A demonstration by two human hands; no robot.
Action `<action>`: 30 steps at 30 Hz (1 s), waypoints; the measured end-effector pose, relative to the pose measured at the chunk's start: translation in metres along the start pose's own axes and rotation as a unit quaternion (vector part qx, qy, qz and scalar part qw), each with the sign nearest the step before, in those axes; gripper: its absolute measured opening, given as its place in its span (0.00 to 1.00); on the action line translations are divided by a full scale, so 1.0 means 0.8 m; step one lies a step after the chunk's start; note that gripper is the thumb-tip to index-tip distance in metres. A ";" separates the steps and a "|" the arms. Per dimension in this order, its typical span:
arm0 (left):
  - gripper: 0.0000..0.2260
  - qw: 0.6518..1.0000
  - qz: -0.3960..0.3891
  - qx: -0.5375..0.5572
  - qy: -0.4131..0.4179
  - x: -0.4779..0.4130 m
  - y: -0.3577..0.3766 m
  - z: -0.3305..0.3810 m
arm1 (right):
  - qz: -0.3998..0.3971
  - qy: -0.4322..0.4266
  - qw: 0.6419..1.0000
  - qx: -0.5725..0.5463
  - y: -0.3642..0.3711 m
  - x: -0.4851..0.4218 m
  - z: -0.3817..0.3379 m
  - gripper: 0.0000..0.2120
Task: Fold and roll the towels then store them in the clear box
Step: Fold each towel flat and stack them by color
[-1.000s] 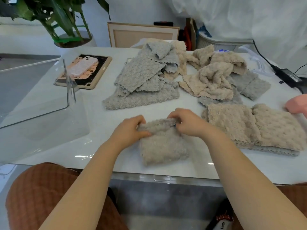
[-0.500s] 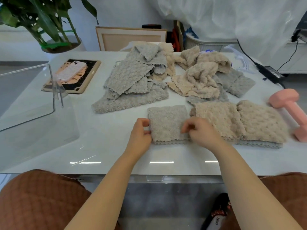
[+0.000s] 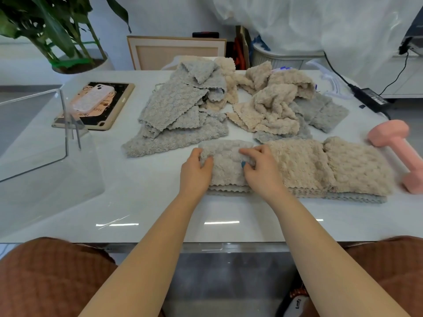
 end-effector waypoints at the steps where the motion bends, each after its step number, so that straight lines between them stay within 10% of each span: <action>1: 0.11 1.000 -0.001 0.003 -0.015 -0.001 -0.001 -0.006 | -0.016 0.002 1.000 0.008 0.005 -0.001 0.000 0.20; 10: 0.21 0.949 0.009 -0.315 -0.001 0.013 -0.001 -0.026 | -0.128 0.043 0.987 0.092 0.038 0.017 0.023 0.27; 18: 0.14 0.967 -0.074 -0.214 0.114 -0.001 0.045 -0.010 | -0.032 0.048 0.975 0.213 0.019 0.001 0.039 0.20; 22: 0.18 0.945 0.090 -0.290 0.124 -0.030 -0.015 -0.026 | 0.005 0.034 0.971 0.235 0.035 0.020 0.045 0.29; 30: 0.35 0.930 0.278 -0.190 -0.147 -0.087 -0.145 -0.119 | 0.052 0.032 0.971 0.231 0.042 0.031 0.047 0.31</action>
Point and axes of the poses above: each hand's wrist, its own x-axis away from the middle knuckle, its own y-axis out of the palm, z = x × y, the point moved 7 cm from there along -x, towards the middle knuckle, and after that the axes turned 3 degrees about z, right-handed, at the moved point
